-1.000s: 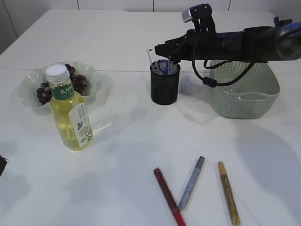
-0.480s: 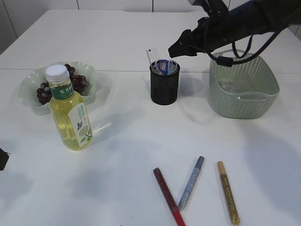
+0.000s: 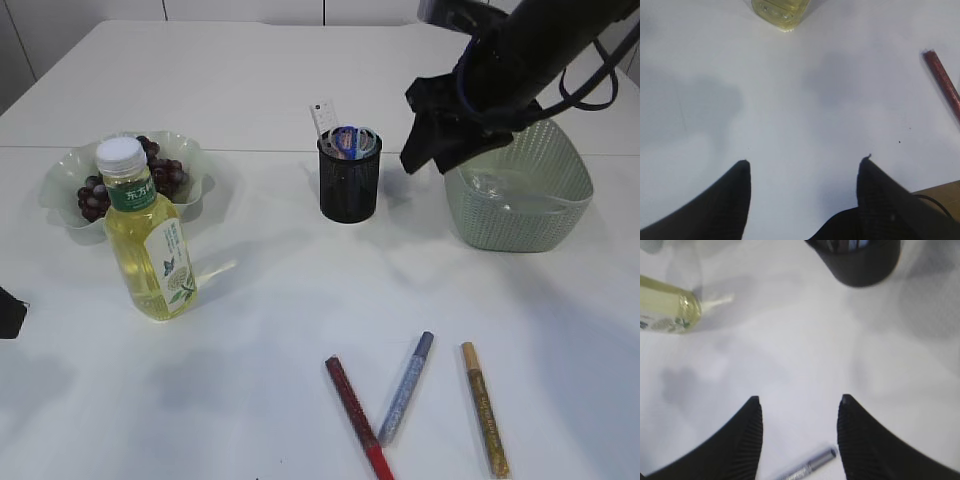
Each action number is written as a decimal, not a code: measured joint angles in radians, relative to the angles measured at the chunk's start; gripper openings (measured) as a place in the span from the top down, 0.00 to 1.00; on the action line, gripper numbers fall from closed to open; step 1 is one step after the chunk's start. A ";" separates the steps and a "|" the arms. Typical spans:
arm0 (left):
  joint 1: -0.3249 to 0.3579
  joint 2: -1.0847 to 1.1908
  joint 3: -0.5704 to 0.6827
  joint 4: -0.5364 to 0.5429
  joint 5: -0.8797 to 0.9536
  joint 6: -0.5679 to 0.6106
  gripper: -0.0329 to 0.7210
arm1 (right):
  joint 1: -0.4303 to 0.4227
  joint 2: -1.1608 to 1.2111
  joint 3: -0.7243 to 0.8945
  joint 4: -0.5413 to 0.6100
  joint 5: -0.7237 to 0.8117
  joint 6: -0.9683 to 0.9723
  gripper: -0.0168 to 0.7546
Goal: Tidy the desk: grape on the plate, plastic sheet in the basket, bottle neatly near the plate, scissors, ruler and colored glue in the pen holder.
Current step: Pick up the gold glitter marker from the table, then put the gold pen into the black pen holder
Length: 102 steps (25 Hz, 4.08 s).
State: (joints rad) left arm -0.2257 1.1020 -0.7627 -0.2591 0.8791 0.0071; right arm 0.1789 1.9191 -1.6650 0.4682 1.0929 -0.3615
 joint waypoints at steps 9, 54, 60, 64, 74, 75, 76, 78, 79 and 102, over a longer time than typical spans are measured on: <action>0.000 0.000 0.000 -0.004 -0.004 0.000 0.31 | 0.100 -0.158 0.289 -0.167 0.014 0.201 0.48; 0.000 0.000 0.000 -0.006 -0.004 0.000 0.35 | 0.250 0.015 0.584 -0.487 -0.280 0.701 0.60; 0.000 0.000 0.000 -0.006 -0.004 0.000 0.35 | 0.254 0.023 0.584 -0.487 -0.283 0.701 0.74; 0.000 0.000 0.000 -0.006 -0.004 0.000 0.35 | 0.290 0.023 0.584 -0.489 -0.287 0.701 0.82; 0.000 0.000 0.000 -0.006 -0.004 0.000 0.35 | 0.291 0.023 0.584 -0.489 -0.295 0.701 0.85; 0.000 0.000 0.000 -0.006 -0.004 0.000 0.35 | 0.291 0.023 0.584 -0.489 -0.295 0.701 0.85; 0.000 0.000 0.000 -0.006 -0.004 0.000 0.35 | 0.291 0.020 0.584 -0.489 -0.295 0.697 0.85; 0.000 0.000 0.000 -0.006 -0.004 0.000 0.35 | 0.291 0.003 0.584 -0.489 -0.295 0.691 0.85; 0.000 0.000 0.000 -0.006 -0.004 0.000 0.35 | 0.291 -0.011 0.584 -0.489 -0.295 0.686 0.85; 0.000 0.000 0.000 -0.004 0.027 0.000 0.36 | -0.053 -0.150 0.257 0.594 -0.340 -0.378 0.85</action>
State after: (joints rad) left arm -0.2257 1.1020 -0.7627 -0.2635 0.9059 0.0071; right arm 0.1263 1.7693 -1.4076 1.0626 0.7533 -0.7393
